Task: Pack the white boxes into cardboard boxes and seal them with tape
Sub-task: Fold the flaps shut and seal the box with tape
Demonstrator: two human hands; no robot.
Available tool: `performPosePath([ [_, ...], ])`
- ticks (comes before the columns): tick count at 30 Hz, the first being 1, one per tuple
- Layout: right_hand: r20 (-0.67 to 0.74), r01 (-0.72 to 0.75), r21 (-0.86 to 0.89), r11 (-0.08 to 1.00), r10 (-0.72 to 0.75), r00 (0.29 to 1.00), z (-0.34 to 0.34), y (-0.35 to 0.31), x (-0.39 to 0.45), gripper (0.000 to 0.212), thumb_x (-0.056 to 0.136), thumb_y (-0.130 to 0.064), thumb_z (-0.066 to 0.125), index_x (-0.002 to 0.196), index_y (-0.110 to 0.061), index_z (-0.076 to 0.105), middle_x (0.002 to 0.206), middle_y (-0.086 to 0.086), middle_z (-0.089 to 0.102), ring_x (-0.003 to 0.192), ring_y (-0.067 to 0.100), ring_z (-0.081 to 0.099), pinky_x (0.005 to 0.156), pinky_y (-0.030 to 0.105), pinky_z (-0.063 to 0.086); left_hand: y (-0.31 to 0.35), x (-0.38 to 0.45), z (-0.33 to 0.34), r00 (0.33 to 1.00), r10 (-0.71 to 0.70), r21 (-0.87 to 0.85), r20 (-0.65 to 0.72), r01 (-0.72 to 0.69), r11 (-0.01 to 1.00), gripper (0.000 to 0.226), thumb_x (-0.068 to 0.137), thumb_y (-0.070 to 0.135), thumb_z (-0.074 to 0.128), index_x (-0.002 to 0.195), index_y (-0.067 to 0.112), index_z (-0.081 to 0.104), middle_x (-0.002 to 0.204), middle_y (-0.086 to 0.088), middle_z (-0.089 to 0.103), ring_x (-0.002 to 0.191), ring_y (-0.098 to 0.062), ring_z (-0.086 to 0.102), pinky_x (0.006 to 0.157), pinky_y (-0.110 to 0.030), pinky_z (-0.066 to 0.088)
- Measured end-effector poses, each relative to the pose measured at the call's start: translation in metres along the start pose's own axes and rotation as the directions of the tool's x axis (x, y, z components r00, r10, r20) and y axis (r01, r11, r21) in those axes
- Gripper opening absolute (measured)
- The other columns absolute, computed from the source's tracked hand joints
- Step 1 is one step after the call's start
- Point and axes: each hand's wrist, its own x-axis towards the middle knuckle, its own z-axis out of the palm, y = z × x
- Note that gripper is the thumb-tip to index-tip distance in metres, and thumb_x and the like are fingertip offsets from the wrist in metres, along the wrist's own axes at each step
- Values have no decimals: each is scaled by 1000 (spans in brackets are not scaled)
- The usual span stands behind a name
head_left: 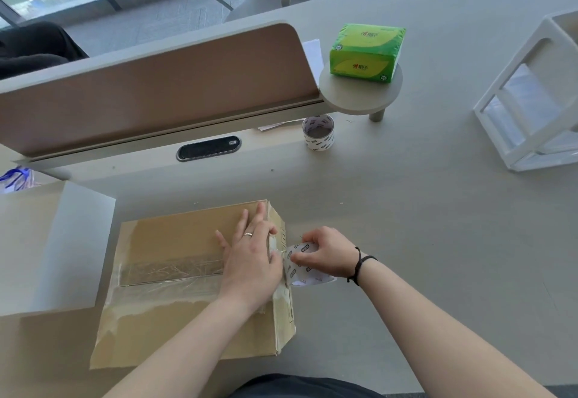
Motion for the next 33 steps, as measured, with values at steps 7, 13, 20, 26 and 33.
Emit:
performPosePath([
  [7,21,-36,39,999,35,999,5,5,1,45,76,-39,71,57,-18,37,49,-9,35,48,10,33,48,26,27,0,1,1,1000,3,24,20,-4,1000,79,88,12,55,148,42,13,154,17,39,155,-7,-8,118,-54,-21],
  [13,39,-20,5,1000,20,999,6,-4,6,41,75,-33,71,54,-18,39,47,-10,37,47,9,34,45,21,27,-3,6,-9,972,19,27,235,-26,999,73,74,15,63,128,45,24,168,19,-6,151,-10,-26,114,-58,-26],
  [20,49,-19,47,999,17,999,9,4,3,40,75,-35,72,57,-18,40,53,-8,39,49,10,34,50,27,30,-5,5,-11,952,19,77,306,-44,996,67,68,19,64,121,46,33,159,26,-32,147,-11,-36,113,-61,-26],
  [26,43,-23,49,999,21,999,11,7,1,39,76,-34,73,55,-18,44,49,-11,48,45,5,42,47,21,36,-4,3,-6,964,10,75,267,-32,997,52,76,19,61,113,43,33,161,23,-30,148,-10,-34,115,-58,-26],
  [33,41,-58,37,998,57,998,13,15,1,46,71,-54,71,59,-19,44,50,-10,46,47,8,37,48,25,32,2,-2,3,997,11,25,78,-13,1000,34,87,9,52,104,36,39,163,28,-11,148,1,-23,120,-50,-21],
])
